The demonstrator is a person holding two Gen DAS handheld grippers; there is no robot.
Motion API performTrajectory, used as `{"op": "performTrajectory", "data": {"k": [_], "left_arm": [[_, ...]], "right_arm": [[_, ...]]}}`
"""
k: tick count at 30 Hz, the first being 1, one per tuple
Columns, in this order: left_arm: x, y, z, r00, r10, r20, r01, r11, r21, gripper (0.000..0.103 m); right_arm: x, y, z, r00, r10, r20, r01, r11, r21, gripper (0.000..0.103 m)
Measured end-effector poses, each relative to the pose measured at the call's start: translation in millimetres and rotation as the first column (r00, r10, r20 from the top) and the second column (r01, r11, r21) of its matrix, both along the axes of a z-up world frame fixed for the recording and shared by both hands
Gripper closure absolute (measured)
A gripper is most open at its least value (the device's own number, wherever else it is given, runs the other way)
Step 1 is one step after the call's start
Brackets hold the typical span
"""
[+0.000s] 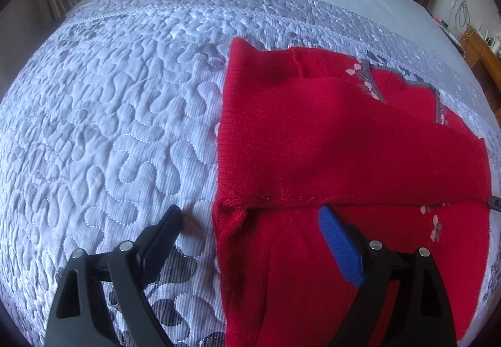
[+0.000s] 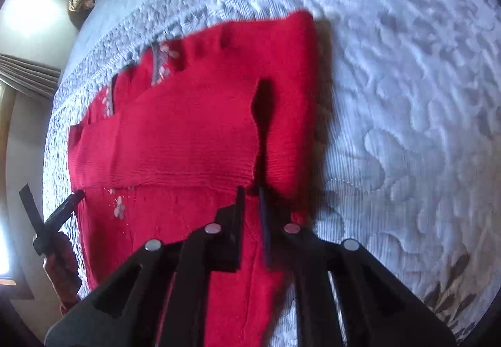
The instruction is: Fold small clothes
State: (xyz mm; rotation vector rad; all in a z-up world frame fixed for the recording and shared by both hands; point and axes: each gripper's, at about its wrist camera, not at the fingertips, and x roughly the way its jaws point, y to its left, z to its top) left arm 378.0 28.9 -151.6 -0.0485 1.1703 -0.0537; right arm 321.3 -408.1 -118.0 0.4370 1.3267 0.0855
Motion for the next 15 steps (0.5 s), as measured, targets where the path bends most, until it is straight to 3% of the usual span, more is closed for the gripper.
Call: {"op": "performTrajectory", "data": {"k": [2, 4, 7, 10, 11, 15], "left_arm": [[0, 2, 6, 1.000, 0.009, 0.014, -0.008, 1.000, -0.018, 0.014], [0, 2, 9, 0.999, 0.006, 0.036, -0.005, 1.000, -0.028, 0.014], [1, 3, 3, 1.000, 0.003, 0.022, -0.002, 1.000, -0.025, 0.014], [3, 7, -13, 1.000, 0.008, 0.000, -0.008, 1.000, -0.011, 0.012], [3, 6, -15, 1.000, -0.003, 0.009, 0.003, 1.000, -0.004, 0.011], [2, 4, -13, 1.000, -0.009, 0.010, 0.009, 1.000, 0.013, 0.011]], "right_arm": [[5, -1, 20, 0.997, -0.011, 0.081, 0.015, 0.998, -0.053, 0.090], [18, 1, 22, 0.995, -0.004, 0.097, 0.006, 1.000, -0.016, 0.086], [41, 9, 5, 0.999, 0.010, 0.052, -0.012, 0.999, 0.034, 0.086], [55, 9, -25, 0.999, -0.028, -0.023, 0.028, 0.999, -0.032, 0.093], [57, 7, -36, 0.999, -0.043, -0.030, 0.043, 0.999, -0.015, 0.094], [46, -3, -30, 0.996, -0.093, 0.006, 0.092, 0.992, 0.080, 0.087]]}}
